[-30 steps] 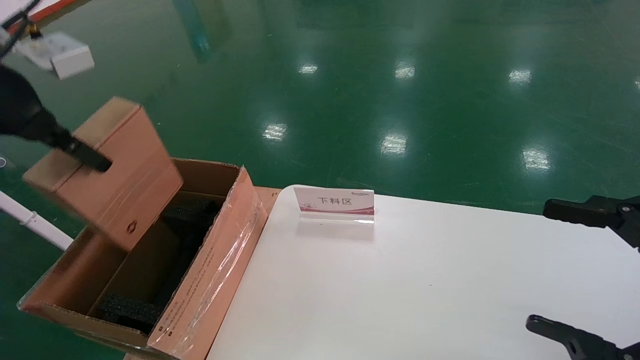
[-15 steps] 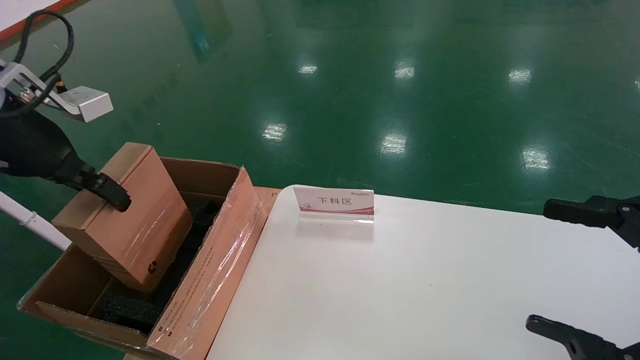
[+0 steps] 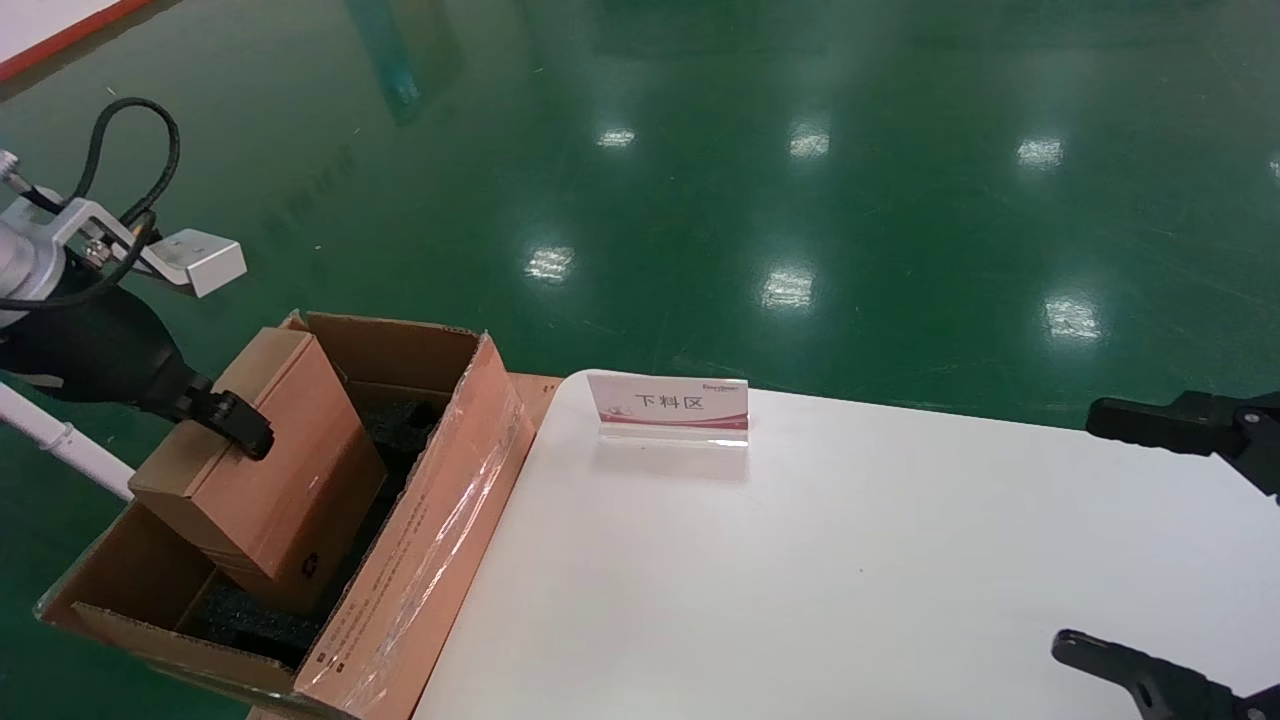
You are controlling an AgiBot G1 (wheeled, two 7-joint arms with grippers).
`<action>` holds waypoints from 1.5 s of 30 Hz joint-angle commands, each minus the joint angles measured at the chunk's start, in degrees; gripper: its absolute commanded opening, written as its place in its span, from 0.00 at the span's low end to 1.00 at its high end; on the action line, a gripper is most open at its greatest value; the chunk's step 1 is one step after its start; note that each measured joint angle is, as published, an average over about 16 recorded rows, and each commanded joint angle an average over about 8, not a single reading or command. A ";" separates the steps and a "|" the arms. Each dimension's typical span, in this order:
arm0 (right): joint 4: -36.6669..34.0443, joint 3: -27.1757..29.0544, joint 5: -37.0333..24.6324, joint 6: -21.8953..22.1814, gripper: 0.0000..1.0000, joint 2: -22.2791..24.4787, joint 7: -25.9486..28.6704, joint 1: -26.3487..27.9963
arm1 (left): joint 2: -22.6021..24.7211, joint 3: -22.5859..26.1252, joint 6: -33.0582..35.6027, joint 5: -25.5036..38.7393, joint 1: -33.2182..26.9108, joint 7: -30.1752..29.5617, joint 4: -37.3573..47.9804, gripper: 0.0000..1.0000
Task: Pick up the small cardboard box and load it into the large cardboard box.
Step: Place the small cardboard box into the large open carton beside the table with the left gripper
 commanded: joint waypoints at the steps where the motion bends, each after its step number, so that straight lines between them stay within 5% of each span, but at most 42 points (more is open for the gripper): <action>1: 0.00 -0.01 0.00 0.00 1.00 0.00 0.00 0.00 | -0.03 0.19 -0.67 0.11 0.75 -0.53 -0.08 0.00; 45: 0.00 -0.14 0.10 0.06 1.00 0.06 -0.07 0.03 | 1.78 4.81 -7.25 12.74 5.85 -11.10 -4.95 0.00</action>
